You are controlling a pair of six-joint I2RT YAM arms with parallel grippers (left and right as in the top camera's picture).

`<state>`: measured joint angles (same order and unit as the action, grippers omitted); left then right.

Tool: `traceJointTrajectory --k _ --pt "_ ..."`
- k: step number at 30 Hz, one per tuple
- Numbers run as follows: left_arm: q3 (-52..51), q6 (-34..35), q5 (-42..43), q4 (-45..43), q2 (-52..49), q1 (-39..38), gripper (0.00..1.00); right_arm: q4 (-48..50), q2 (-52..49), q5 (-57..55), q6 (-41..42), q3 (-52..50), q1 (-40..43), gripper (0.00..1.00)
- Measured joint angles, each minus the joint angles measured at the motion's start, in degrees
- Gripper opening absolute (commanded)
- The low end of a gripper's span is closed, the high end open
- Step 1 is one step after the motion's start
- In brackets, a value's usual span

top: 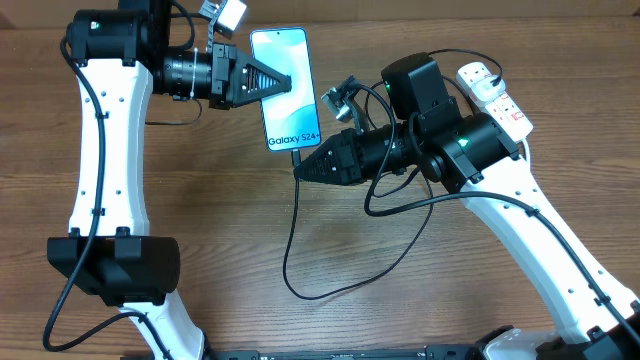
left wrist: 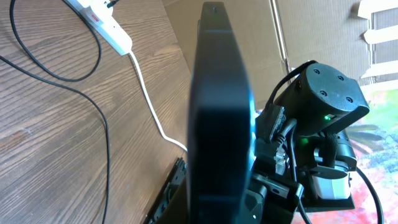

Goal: Plug charger to phone and switch on socket

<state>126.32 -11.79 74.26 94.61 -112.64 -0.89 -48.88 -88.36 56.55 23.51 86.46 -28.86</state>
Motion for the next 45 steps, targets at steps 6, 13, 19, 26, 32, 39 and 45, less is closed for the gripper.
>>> traceJointTrajectory --k 6,13,19,26,32,39,45 --pt "0.0 -0.31 0.0 0.22 0.0 0.0 0.04 0.42 0.0 -0.02 -0.24 0.0 0.02 0.04" --pt "0.07 -0.44 0.09 0.83 0.0 0.39 0.04 2.05 0.0 0.0 0.28 -0.13 0.0 0.04" --pt "0.11 -0.44 0.09 0.83 0.0 0.55 0.04 2.73 -0.02 -0.39 0.48 -0.28 0.0 0.04" --pt "0.24 -0.44 0.11 0.74 0.0 0.76 0.04 3.89 -0.02 -0.42 1.73 -0.57 0.0 0.06" --pt "0.28 -0.46 -0.22 1.22 0.0 0.61 0.04 5.57 -0.02 -1.03 2.16 -0.57 0.11 0.04" --pt "0.28 -0.46 -0.15 1.09 0.0 0.66 0.04 6.29 -0.02 -0.9 3.23 -0.57 0.11 0.04" --pt "0.33 -0.44 -0.11 1.01 0.0 0.66 0.04 6.69 0.0 -0.87 3.48 -0.57 0.11 0.04"
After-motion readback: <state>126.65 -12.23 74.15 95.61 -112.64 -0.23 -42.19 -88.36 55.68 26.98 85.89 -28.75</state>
